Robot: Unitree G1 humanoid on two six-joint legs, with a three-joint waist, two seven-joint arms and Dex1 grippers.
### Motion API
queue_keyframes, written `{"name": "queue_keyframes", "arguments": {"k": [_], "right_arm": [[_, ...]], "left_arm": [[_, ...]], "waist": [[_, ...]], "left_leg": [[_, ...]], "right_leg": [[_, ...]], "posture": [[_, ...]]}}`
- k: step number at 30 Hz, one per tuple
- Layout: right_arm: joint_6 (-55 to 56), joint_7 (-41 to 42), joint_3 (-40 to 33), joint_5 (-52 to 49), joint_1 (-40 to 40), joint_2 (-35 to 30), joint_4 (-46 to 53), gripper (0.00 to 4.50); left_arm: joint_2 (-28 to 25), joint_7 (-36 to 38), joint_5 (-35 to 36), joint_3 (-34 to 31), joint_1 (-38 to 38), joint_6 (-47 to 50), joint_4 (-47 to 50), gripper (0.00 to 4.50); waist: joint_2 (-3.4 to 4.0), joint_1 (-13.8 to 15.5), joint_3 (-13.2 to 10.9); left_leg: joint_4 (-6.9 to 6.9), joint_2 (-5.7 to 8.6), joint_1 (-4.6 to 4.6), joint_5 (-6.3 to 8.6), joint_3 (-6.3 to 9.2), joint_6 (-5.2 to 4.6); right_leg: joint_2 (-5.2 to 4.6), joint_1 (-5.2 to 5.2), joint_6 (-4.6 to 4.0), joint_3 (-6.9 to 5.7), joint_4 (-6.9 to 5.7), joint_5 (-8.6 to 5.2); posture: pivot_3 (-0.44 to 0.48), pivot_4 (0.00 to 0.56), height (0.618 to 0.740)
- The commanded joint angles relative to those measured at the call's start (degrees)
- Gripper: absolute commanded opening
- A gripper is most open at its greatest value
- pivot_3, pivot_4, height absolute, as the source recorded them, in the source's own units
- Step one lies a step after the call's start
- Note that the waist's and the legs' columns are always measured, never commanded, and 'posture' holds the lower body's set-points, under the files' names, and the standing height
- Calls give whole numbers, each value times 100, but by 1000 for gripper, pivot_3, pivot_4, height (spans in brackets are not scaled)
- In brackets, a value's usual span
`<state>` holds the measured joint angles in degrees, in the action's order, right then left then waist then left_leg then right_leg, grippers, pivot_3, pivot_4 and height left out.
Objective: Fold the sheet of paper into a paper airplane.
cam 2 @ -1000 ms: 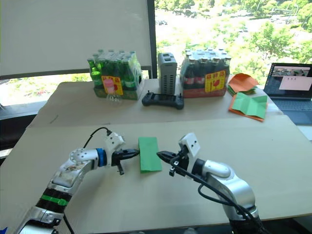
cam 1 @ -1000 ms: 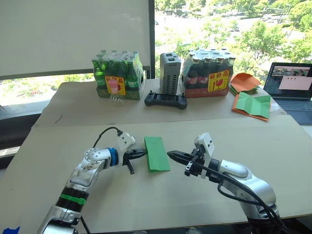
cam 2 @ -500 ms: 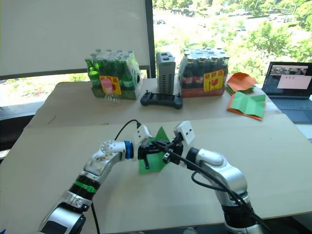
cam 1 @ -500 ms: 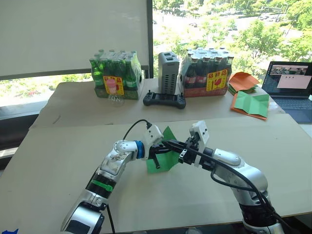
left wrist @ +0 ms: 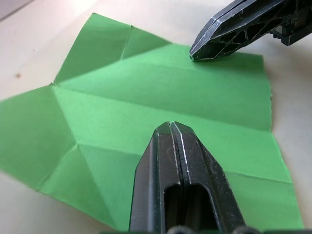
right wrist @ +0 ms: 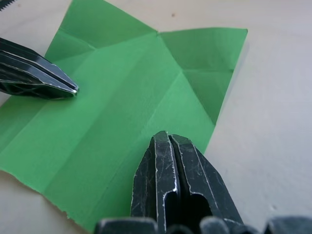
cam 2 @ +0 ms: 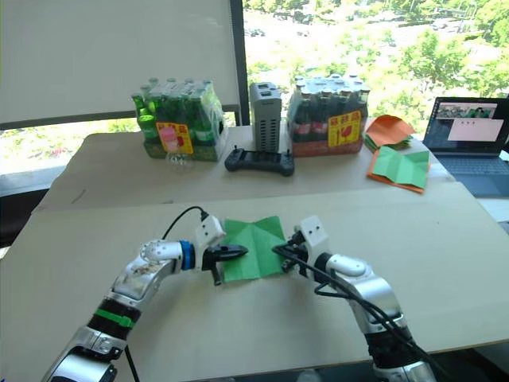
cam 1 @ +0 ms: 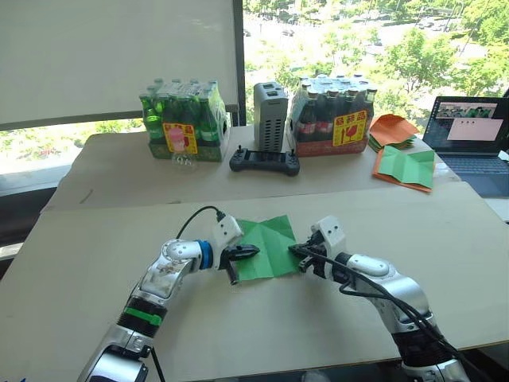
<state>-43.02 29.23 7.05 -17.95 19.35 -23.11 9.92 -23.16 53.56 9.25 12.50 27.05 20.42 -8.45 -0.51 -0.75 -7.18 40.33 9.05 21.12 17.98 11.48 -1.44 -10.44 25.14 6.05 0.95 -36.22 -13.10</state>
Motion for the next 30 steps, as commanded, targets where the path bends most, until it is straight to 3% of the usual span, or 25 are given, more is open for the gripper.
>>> {"name": "queue_keyframes", "arguments": {"k": [1,10,11,17,28,30], "right_arm": [[21,-113,27,183,17,-3,-33,45],[247,-168,24,354,-21,144,-249,45],[263,-196,-52,333,18,193,-301,614],[528,-320,-433,267,574,542,-925,2560],[1218,54,-431,295,1284,805,-2075,2560],[1265,95,-332,383,1311,826,-2156,2015]], "left_arm": [[-166,-50,24,-105,-205,35,406,0],[-240,-175,-61,20,-506,45,588,0],[-241,-184,-71,29,-503,42,592,0],[-222,-209,-66,53,-470,43,576,0],[-222,-204,-56,76,-408,54,558,0],[-234,-198,-57,79,-417,48,564,0]], "waist": [[0,2,0],[2,8,2],[2,5,2],[2,10,2],[3,-14,2],[3,-19,2]], "left_leg": [[3,0,0,0,0,0],[11,1,-6,0,0,0],[10,0,-6,0,0,0],[15,1,-5,0,0,0],[18,0,-4,0,-1,0],[18,0,-2,0,-1,0]], "right_leg": [[0,0,0,0,2,0],[0,-6,0,1,1,0],[0,-6,0,1,1,0],[0,-6,-1,2,0,1],[0,-4,-1,1,-3,1],[0,-4,-1,1,-7,1]], "posture": [[0,150,728],[0,150,728],[0,150,728],[0,150,728],[0,150,728],[0,150,728]]}}
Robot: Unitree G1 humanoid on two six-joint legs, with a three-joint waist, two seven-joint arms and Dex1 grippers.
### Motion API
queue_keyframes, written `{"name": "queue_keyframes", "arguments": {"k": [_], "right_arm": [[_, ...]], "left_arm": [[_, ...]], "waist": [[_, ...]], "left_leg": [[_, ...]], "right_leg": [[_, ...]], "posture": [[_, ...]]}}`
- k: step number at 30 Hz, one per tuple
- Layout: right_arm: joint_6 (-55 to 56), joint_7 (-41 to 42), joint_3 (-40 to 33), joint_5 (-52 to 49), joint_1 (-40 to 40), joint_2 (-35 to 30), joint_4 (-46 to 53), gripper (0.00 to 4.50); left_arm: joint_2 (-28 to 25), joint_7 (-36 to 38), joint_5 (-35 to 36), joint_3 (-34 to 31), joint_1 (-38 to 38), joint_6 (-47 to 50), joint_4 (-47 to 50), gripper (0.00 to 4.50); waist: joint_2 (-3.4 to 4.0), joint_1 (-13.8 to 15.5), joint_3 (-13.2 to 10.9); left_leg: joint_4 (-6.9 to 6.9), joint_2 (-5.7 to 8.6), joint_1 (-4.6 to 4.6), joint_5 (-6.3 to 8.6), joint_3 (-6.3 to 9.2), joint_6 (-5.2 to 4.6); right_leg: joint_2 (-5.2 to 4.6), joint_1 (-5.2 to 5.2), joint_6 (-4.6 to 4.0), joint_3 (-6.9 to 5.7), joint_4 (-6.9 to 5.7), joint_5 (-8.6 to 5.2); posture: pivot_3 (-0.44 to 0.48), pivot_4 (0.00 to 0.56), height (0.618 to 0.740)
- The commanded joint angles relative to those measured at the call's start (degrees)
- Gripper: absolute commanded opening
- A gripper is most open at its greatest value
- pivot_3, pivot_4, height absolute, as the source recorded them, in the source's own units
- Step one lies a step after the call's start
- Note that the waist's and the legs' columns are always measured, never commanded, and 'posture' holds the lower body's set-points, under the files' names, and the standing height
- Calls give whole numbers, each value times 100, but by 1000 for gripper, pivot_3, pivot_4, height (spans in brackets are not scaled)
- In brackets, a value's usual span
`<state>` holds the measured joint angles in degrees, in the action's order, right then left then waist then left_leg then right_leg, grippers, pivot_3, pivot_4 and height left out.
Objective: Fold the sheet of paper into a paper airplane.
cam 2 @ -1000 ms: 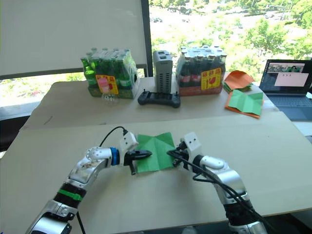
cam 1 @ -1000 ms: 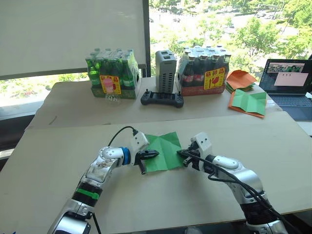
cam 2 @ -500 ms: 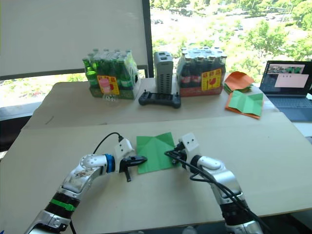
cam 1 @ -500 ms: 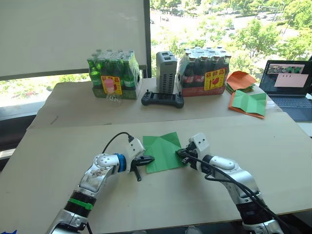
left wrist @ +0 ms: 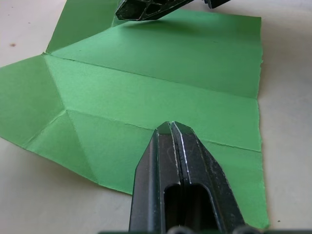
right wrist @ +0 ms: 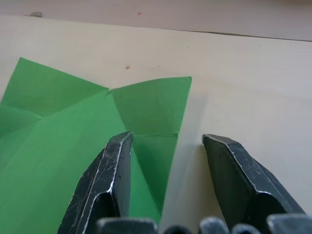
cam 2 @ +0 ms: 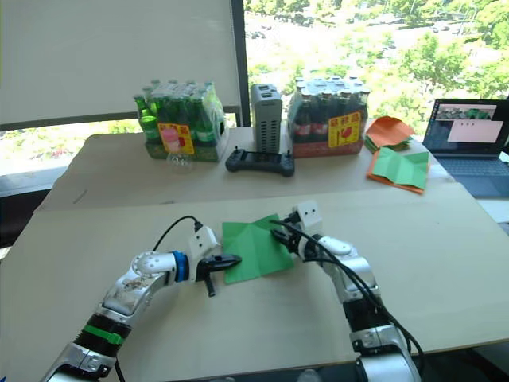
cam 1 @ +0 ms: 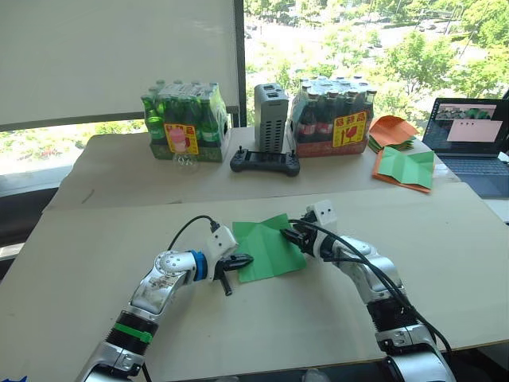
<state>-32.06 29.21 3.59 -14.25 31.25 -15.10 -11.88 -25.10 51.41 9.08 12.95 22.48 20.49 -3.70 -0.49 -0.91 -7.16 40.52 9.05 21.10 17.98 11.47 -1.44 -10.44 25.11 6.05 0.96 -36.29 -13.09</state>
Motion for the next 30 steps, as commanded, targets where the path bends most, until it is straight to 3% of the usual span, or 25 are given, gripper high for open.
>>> {"name": "queue_keyframes", "arguments": {"k": [1,6,12,20,27,30], "right_arm": [[172,76,-21,2,152,67,-30,1707],[209,86,-83,-4,206,117,-109,36],[-100,276,52,-156,-84,81,618,36],[-300,220,304,-204,-1336,-77,2834,36],[-48,-178,723,291,-2114,-240,3854,36],[538,-140,1248,898,-2459,-594,3995,36]], "left_arm": [[-45,19,-37,41,23,51,122,0],[-52,21,-15,45,-5,108,206,0],[-195,34,114,-118,-121,261,478,0],[-664,4,721,-828,-639,945,1554,0],[-1080,-12,1025,-1119,-1110,1311,2153,0],[-1077,-67,1058,-1120,-1216,1343,2117,0]], "waist": [[0,-5,0],[0,-12,0],[1,-17,0],[2,-2,-1],[5,18,-2],[5,42,-2]], "left_leg": [[0,0,1,0,0,0],[8,1,2,0,0,0],[8,1,4,0,0,0],[7,2,8,1,1,-1],[7,2,1,3,1,3],[7,3,1,3,1,3]], "right_leg": [[0,0,0,0,-6,0],[-1,5,1,0,-43,1],[0,8,1,1,-44,1],[0,16,1,2,-48,0],[2,14,1,2,-48,0],[2,14,1,2,-47,0]], "posture": [[0,150,728],[0,150,728],[0,150,728],[0,150,728],[0,150,728],[0,150,728]]}}
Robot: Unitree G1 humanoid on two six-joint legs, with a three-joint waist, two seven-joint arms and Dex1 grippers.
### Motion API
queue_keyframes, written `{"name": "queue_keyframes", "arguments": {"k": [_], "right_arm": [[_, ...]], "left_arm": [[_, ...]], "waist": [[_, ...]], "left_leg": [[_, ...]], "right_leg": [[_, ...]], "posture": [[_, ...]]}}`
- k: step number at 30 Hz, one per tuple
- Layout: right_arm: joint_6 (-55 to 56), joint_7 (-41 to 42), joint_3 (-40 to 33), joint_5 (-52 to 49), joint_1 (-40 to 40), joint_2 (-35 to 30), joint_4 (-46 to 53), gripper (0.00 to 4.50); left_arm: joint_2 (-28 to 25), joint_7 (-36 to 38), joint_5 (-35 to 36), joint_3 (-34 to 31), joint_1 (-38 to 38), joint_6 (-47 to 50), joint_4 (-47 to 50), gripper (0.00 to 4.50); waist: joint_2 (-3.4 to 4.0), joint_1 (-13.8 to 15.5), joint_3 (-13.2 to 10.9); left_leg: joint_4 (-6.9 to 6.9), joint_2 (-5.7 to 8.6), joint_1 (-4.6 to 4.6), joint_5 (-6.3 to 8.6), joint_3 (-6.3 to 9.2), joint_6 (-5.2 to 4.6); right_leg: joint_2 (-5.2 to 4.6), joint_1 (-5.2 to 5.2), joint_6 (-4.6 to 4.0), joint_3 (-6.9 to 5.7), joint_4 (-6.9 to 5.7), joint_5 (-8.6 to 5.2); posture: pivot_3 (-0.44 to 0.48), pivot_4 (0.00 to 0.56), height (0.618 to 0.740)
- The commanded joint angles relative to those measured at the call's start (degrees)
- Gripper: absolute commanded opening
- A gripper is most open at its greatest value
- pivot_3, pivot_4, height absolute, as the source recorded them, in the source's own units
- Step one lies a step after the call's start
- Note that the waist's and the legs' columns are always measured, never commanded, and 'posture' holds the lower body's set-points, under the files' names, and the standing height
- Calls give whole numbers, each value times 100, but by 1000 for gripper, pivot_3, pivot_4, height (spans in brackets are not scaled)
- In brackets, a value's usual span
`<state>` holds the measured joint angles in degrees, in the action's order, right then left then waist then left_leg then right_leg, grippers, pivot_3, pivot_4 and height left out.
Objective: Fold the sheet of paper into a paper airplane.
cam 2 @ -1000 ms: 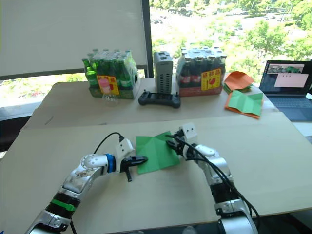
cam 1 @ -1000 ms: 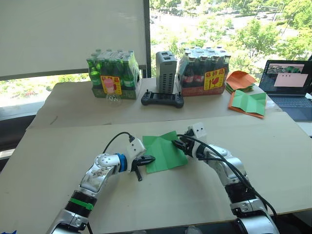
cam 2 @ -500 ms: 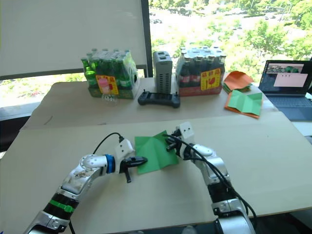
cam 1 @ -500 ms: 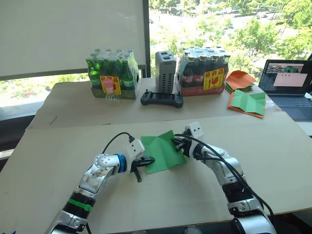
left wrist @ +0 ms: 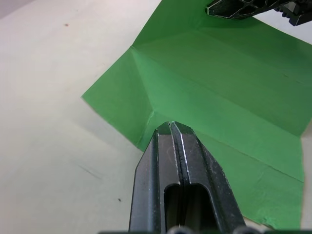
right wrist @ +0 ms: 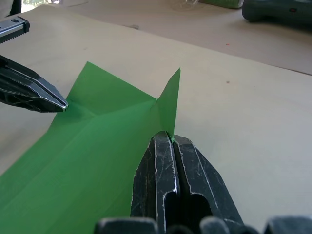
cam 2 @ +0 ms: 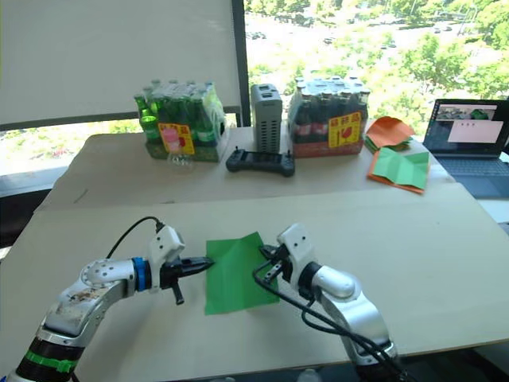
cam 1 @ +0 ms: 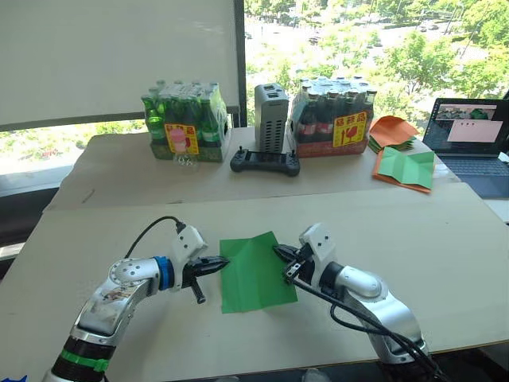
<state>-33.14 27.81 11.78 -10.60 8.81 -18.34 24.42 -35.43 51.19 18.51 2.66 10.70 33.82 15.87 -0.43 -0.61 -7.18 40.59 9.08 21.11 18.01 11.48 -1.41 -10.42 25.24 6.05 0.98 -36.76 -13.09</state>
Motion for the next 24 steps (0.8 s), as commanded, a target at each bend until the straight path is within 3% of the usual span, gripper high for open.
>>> {"name": "queue_keyframes", "arguments": {"k": [1,14,24], "right_arm": [[893,9,607,754,-300,-386,346,36],[2301,285,1203,1920,-37,-890,-217,36],[2349,757,1791,2765,47,-1095,-500,36]], "left_arm": [[-17,-71,95,-42,-42,7,148,0],[210,-124,-173,458,334,-295,-541,0],[122,89,-351,637,797,-519,-970,0]], "waist": [[0,13,0],[-1,10,0],[-1,67,0]], "left_leg": [[0,0,0,0,0,0],[1,-2,-4,0,-12,1],[5,-2,-4,0,-12,1]], "right_leg": [[0,-1,0,-1,1,0],[1,-1,0,0,6,0],[1,-1,0,0,10,0]], "posture": [[0,150,728],[0,150,728],[0,150,728]]}}
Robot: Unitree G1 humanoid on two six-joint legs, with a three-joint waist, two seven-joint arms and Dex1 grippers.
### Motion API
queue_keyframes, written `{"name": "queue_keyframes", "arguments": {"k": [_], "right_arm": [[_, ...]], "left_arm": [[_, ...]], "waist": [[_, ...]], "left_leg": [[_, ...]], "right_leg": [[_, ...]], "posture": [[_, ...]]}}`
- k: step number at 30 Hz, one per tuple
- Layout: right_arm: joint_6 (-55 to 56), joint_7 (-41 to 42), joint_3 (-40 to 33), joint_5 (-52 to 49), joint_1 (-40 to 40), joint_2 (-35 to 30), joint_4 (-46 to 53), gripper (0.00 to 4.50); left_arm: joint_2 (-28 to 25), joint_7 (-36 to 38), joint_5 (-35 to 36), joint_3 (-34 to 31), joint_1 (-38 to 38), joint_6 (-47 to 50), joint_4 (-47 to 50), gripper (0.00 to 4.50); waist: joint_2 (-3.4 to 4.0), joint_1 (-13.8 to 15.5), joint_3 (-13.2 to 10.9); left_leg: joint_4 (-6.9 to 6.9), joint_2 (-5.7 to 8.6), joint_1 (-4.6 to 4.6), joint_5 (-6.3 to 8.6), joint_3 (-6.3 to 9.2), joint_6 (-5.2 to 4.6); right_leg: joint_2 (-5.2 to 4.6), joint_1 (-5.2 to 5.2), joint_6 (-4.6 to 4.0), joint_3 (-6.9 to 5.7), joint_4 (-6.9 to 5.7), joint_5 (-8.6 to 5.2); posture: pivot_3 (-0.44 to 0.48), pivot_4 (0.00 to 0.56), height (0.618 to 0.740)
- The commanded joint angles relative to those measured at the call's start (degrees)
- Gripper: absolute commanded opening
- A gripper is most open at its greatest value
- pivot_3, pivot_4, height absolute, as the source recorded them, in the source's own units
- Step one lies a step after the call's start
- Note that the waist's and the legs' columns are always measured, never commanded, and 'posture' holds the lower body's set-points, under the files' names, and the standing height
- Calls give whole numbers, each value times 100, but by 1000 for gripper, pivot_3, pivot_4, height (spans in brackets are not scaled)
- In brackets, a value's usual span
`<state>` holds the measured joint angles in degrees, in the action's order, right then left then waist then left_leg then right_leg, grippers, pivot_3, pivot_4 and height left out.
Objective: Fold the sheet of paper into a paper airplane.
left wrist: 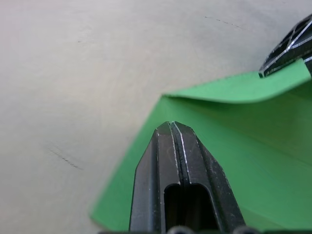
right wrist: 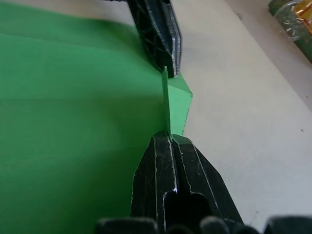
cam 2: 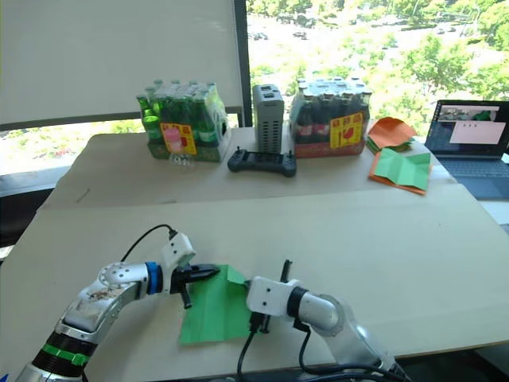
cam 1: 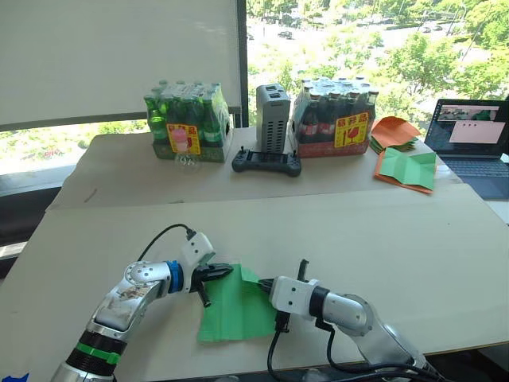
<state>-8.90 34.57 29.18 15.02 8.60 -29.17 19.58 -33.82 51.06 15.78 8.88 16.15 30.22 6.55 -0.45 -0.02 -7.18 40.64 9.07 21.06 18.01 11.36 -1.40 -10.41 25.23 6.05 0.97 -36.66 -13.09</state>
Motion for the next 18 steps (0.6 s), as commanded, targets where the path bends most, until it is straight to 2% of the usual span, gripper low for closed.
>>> {"name": "queue_keyframes", "arguments": {"k": [1,7,14,18], "right_arm": [[-100,90,20,177,54,32,-32,36],[-281,152,-21,251,97,191,-204,36],[-347,163,4,402,69,273,-159,36],[-444,155,-11,468,31,320,-120,36]], "left_arm": [[-28,130,-89,43,332,-188,-91,0],[232,337,-38,257,1034,-180,-362,0],[232,478,-314,531,927,-460,-701,0],[147,467,-226,285,992,-424,-619,0]], "waist": [[-1,14,1],[-3,29,2],[-3,1,2],[-3,5,2]], "left_leg": [[0,1,0,0,0,0],[4,0,0,0,-1,0],[5,-1,-3,0,-1,0],[7,-1,-3,0,-1,0]], "right_leg": [[-1,0,0,1,-1,0],[0,-2,0,0,-2,0],[2,-3,0,1,-4,0],[2,-3,0,1,-4,0]], "posture": [[0,150,728],[0,150,728],[0,150,728],[0,150,728]]}}
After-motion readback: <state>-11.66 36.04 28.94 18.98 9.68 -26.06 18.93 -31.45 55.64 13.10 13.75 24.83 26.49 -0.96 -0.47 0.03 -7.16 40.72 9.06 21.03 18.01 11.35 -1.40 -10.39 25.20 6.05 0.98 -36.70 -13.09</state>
